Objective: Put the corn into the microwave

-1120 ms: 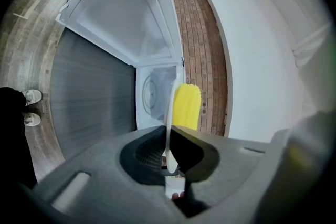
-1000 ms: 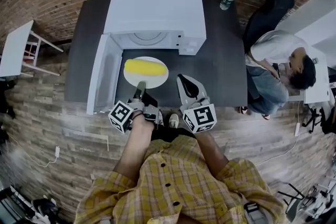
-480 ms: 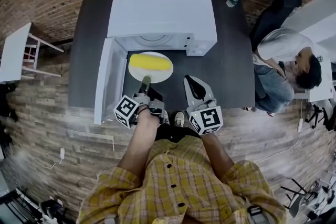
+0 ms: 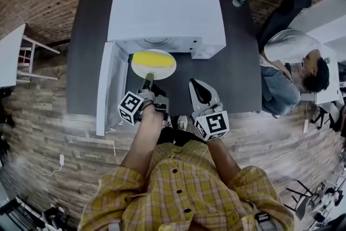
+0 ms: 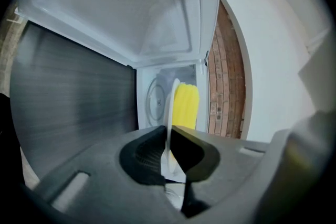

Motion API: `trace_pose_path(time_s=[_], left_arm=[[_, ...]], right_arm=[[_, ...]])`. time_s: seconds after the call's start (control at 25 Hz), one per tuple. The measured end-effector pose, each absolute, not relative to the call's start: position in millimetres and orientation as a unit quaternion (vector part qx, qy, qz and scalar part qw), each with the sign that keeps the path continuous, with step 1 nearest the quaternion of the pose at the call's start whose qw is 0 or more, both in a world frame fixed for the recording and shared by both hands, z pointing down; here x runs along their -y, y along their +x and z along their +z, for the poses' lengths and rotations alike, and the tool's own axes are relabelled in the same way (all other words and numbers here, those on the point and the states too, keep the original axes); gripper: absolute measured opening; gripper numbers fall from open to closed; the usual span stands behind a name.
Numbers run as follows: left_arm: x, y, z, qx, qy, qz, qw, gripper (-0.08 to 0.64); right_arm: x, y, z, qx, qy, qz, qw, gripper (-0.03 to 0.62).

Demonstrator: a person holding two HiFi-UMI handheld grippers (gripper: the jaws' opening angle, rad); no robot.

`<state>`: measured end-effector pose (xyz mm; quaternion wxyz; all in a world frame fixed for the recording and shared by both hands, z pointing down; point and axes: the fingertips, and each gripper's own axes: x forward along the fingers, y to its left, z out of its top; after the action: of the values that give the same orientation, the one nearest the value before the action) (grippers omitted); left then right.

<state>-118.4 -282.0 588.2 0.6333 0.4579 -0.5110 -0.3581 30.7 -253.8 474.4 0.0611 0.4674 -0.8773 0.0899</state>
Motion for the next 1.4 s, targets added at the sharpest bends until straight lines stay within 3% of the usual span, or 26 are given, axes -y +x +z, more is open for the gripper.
trace_pose_path(time_s=[1.4], left_arm=[[363.6, -123.3, 678.4, 0.558, 0.409, -0.323, 0.646, 0.026]], right_arm=[[285.8, 24.2, 502.5, 0.872, 0.468, 0.099, 0.102, 0.005]])
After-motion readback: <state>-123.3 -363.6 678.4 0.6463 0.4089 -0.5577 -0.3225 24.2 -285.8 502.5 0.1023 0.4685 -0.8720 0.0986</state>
